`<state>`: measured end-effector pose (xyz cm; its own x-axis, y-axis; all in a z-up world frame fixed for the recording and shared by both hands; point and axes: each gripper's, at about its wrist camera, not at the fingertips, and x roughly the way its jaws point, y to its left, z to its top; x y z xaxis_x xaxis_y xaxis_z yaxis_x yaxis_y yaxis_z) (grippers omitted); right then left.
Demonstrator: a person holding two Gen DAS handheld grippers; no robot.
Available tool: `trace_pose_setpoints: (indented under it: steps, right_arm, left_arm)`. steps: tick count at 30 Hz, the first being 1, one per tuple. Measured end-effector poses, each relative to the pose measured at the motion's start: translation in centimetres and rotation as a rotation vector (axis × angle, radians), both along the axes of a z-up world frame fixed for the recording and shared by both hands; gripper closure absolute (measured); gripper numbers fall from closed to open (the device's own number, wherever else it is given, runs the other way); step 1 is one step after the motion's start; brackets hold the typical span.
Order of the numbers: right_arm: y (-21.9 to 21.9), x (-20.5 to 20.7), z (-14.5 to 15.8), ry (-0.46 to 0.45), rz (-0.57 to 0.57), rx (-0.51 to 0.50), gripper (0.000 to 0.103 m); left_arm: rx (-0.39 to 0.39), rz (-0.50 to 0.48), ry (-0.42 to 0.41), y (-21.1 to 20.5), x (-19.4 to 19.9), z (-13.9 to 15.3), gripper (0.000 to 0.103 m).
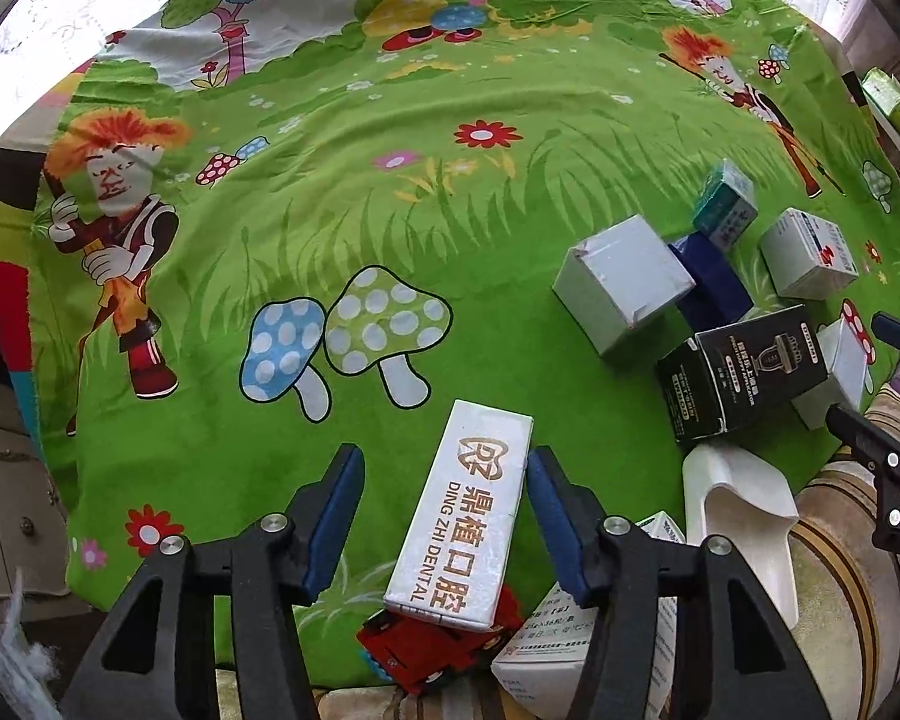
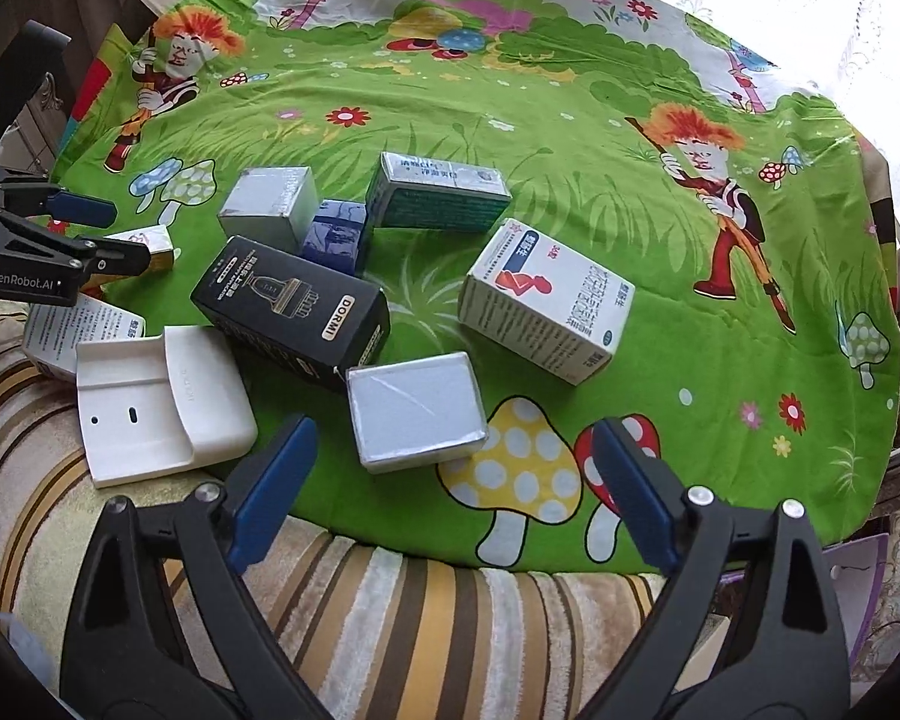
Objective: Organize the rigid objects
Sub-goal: 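Grasp white Ding Zhi Dental box with left tool while right tool grasps silver box, then carry both boxes into the purple-rimmed storage box and open both tools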
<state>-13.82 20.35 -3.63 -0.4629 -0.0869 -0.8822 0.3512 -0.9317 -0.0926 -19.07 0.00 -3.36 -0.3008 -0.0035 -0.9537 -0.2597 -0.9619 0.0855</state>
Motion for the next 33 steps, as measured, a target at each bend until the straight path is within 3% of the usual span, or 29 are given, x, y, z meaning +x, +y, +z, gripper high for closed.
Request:
trace_pose_setpoints:
  steps: [4, 7, 13, 23, 33]
  right_arm:
    - [-0.1, -0.3, -0.6, -0.025, 0.009, -0.003, 0.040]
    - [0.1, -0.2, -0.5, -0.024, 0.005, -0.015, 0.052]
    - [0.3, 0.4, 0.0, 0.005, 0.001, -0.029, 0.053]
    - [1.9, 2.6, 2.1, 0.083, -0.057, -0.067, 0.053]
    - [4.6, 5.8, 3.9, 0.121, -0.121, -0.108, 0.053]
  left_arm:
    - [0.010, 0.010, -0.003, -0.3, 0.0, -0.3, 0.068]
    - [0.017, 0.025, 0.014, -0.6, 0.2, 0.1, 0.071]
    - [0.031, 0.079, 0.074, -1.6, 0.8, 1.5, 0.071]
    - [0.137, 0.174, 0.215, -2.4, 4.1, 5.0, 0.071]
    - [0.263, 0.097, 0.264, 2.3, 8.4, 6.5, 0.071]
